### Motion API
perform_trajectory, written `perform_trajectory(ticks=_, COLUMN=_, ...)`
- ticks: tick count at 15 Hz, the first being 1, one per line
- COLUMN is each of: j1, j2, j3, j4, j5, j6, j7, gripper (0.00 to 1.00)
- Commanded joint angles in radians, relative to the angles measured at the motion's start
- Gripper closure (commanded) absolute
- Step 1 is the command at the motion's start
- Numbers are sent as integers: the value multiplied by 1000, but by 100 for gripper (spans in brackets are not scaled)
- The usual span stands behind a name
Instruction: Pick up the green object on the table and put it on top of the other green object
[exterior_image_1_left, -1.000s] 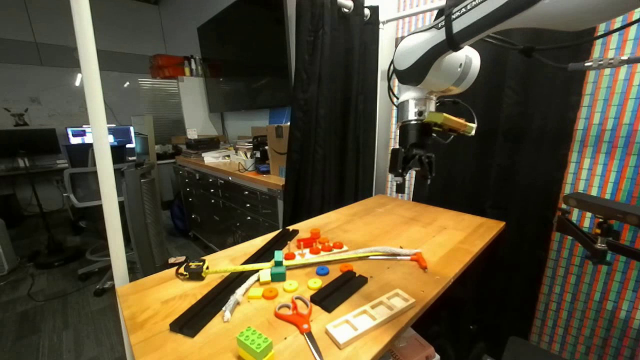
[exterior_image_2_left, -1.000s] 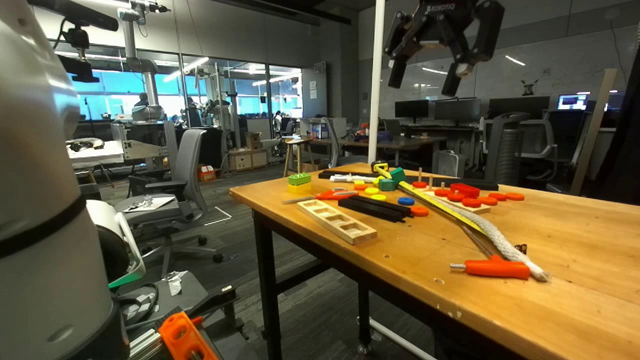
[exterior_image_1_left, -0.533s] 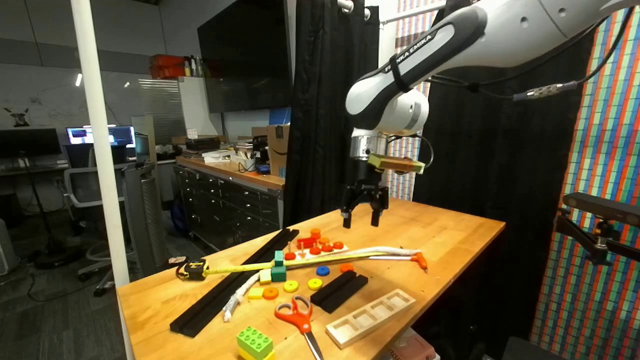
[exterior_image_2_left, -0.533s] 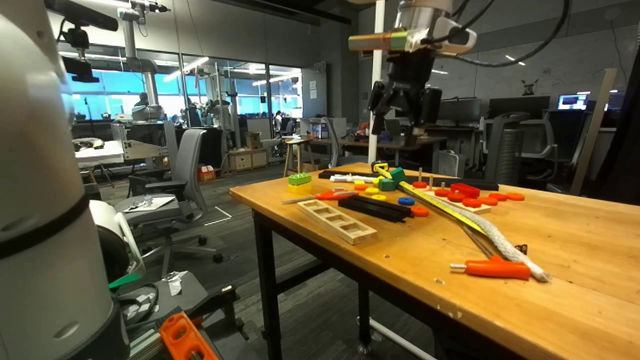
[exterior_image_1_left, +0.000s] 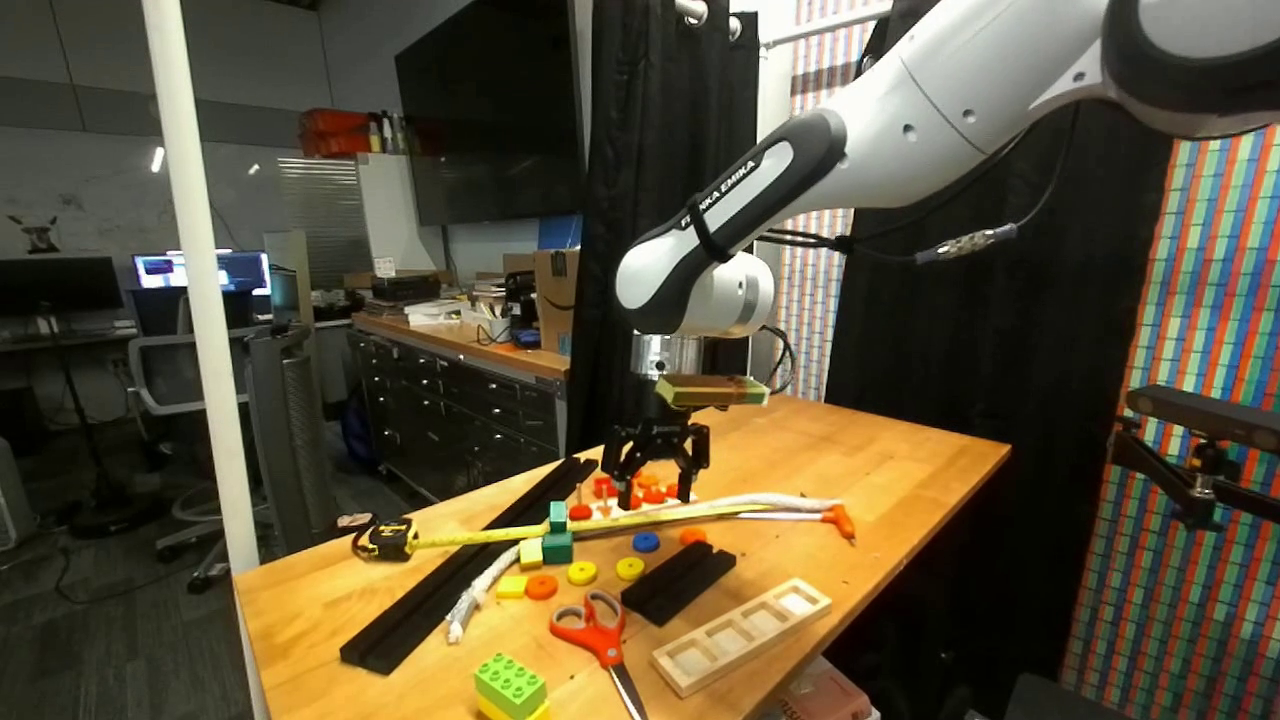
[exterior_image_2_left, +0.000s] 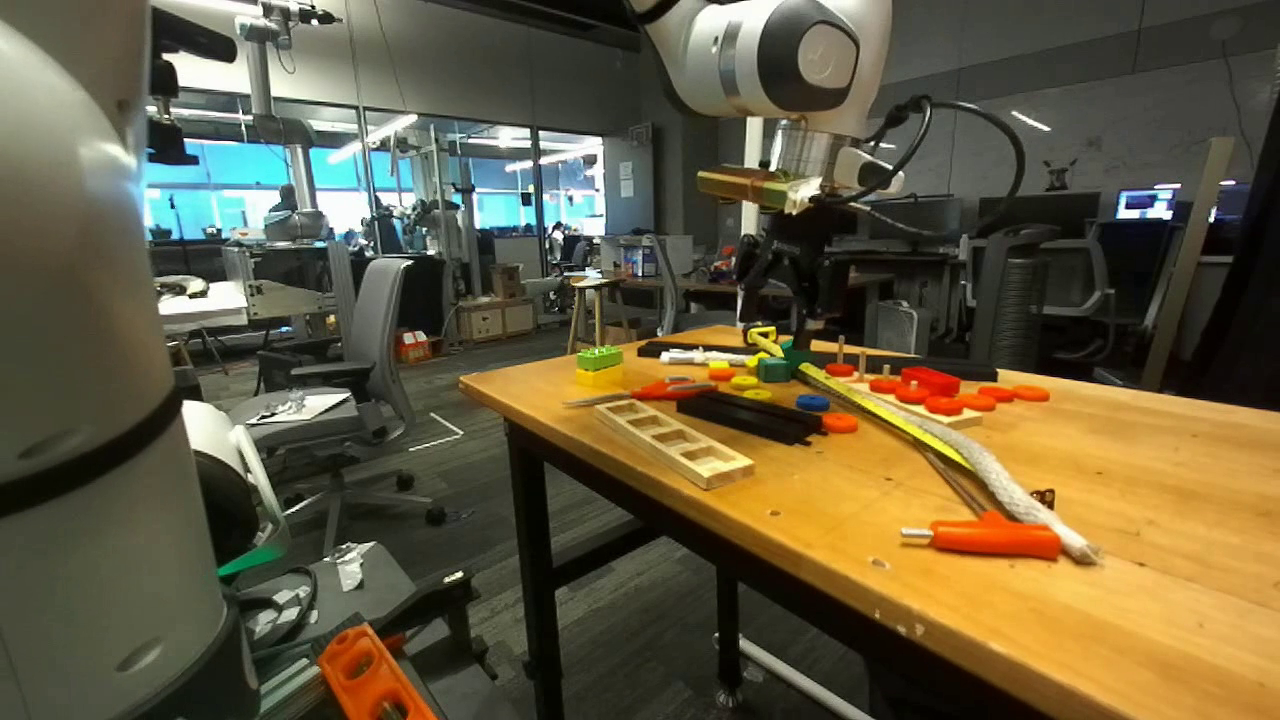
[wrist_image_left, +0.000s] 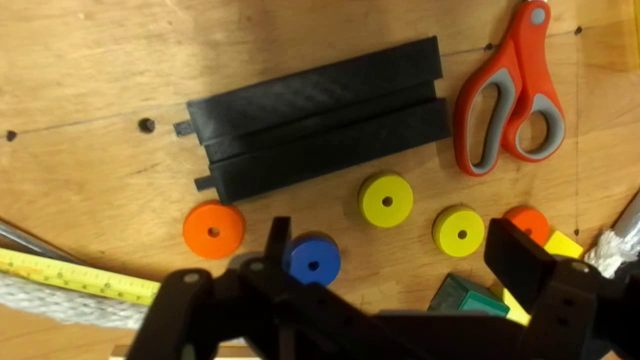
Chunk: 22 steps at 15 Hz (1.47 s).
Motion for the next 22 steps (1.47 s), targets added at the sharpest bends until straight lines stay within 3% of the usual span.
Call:
perform_trajectory(ticks=1, j1=1, j2=79, j3=12, j4=107, j5=18, j6=29, j7=21, gripper=0)
perform_trajectory(ticks=11, j1=34, j2=273, j3=44, j4=320, j5=3, j6=54, j7=84, gripper=0)
perform_trajectory(ticks=22, j1=70, j2=454, j3=17, j4=560, j5=-33, j6=24, j7=209, gripper=0)
